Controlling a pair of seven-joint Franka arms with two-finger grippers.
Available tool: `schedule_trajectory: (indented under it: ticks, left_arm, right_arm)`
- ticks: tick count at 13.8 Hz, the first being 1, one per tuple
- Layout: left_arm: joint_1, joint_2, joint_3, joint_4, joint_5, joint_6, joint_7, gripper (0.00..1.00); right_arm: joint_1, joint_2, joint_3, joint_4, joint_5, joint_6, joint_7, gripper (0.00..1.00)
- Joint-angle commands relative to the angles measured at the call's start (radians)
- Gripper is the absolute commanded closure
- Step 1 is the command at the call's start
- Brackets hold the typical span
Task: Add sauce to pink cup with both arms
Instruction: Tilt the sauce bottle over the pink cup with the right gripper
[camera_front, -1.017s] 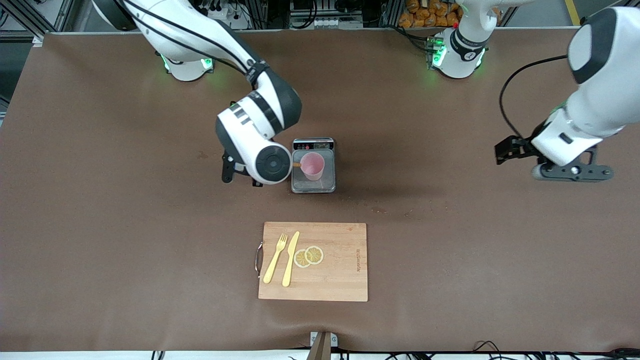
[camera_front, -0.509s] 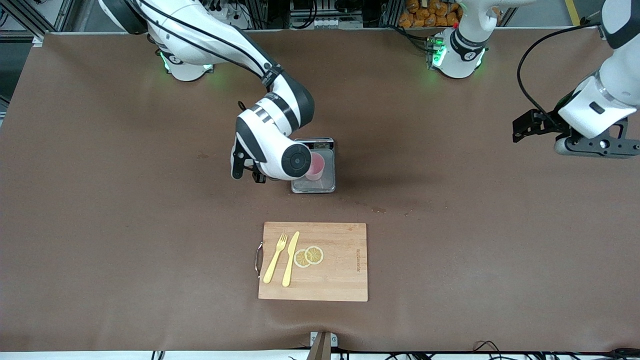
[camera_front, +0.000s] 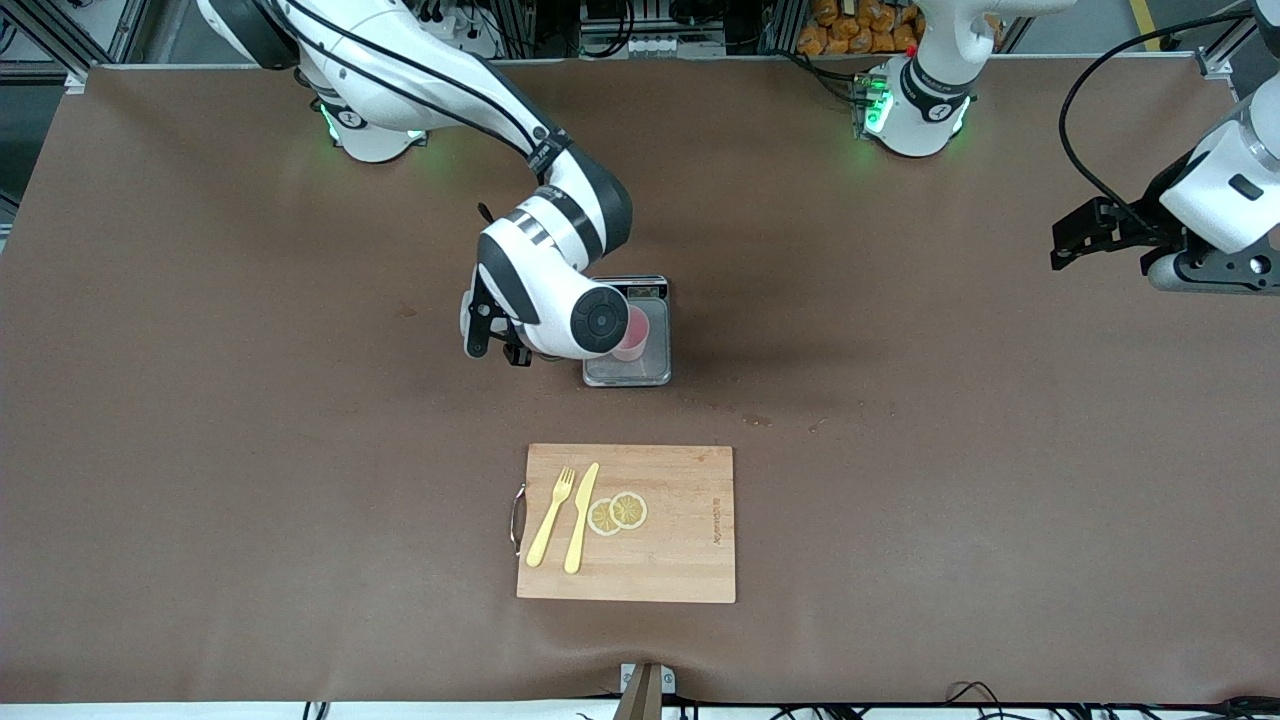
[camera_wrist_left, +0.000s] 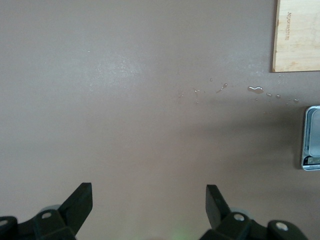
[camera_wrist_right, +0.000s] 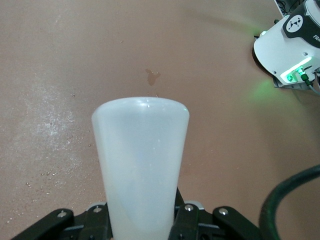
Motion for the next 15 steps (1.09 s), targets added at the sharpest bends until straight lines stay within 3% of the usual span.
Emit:
schedule_trajectory:
  ticks: [1,4,8,11,15]
  left_arm:
    - [-0.018,-0.010,0.019,0.011,-0.016,-0.020,-0.023,0.00]
    - [-0.018,-0.011,0.016,0.011,-0.012,-0.022,-0.014,0.00]
    - [0.018,-0.008,-0.020,0.009,-0.006,-0.040,-0.006,0.00]
    - [0.019,-0.004,-0.020,0.009,-0.006,-0.039,-0.006,0.00]
    - [0.013,-0.002,-0.020,0.011,-0.004,-0.031,-0.006,0.00]
  right_arm:
    - [-0.016,-0.012,0.008,0.012,0.013,-0.018,0.007,1.00]
    - [-0.029,-0.014,0.010,0.023,0.029,-0.016,-0.010,1.00]
    - [-0.106,-0.040,0.013,0.029,0.127,-0.021,-0.101,1.00]
    - [-0.141,-0.052,0.014,0.029,0.153,-0.021,-0.139,1.00]
    - [-0.239,-0.102,0.013,0.031,0.286,-0.018,-0.264,1.00]
